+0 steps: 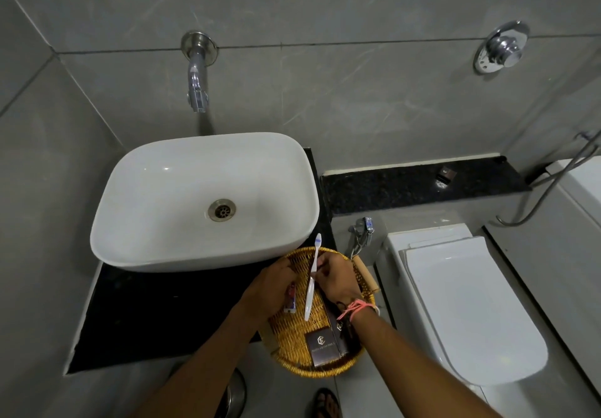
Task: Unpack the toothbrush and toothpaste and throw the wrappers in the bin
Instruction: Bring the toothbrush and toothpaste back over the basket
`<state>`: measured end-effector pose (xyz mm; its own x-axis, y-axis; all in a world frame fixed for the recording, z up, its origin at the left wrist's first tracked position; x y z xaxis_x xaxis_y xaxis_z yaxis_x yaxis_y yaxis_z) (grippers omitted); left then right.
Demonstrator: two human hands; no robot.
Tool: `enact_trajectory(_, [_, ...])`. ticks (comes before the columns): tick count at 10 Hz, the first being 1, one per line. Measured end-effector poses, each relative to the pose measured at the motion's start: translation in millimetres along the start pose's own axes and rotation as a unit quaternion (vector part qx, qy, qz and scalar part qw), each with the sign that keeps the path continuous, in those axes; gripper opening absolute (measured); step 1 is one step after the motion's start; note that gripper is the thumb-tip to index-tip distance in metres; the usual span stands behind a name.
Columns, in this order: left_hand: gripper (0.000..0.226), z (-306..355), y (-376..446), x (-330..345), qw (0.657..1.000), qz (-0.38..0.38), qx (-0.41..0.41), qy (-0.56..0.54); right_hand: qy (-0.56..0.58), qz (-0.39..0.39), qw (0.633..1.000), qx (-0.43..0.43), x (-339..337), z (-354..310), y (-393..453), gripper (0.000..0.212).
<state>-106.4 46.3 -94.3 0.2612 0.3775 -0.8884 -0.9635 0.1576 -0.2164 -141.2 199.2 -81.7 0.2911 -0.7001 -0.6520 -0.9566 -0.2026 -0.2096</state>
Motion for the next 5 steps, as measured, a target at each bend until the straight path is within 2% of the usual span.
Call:
enact_trajectory(1, [0.036, 1, -5, 1, 1.0, -0.005, 0.005, 0.002, -0.005, -0.003, 1.0, -0.001, 0, -2, 0, 0.011])
enact_trajectory(2, [0.028, 4, -11, -3, 1.0, 0.006, 0.01, 0.01, -0.014, -0.003, 1.0, -0.003, -1, -4, 0, 0.013])
enact_trajectory(4, [0.032, 11, -27, -22, 0.999, 0.033, 0.009, 0.009, -0.044, -0.008, 0.999, -0.013, -5, -11, -9, 0.029])
enact_trajectory(5, [0.031, 18, -43, -54, 0.991, 0.136, 0.019, 0.0, -0.038, 0.073, 0.995, -0.053, -23, -24, -31, 0.035])
Point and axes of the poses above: each hand's wrist, its own y-axis towards the middle knuckle, its own x-axis out of the palm, z = x × y, the point moved 4 cm from there along y, towards the middle knuckle, and after that the axes turned 6 degrees about -x, right-handed, at the moved point
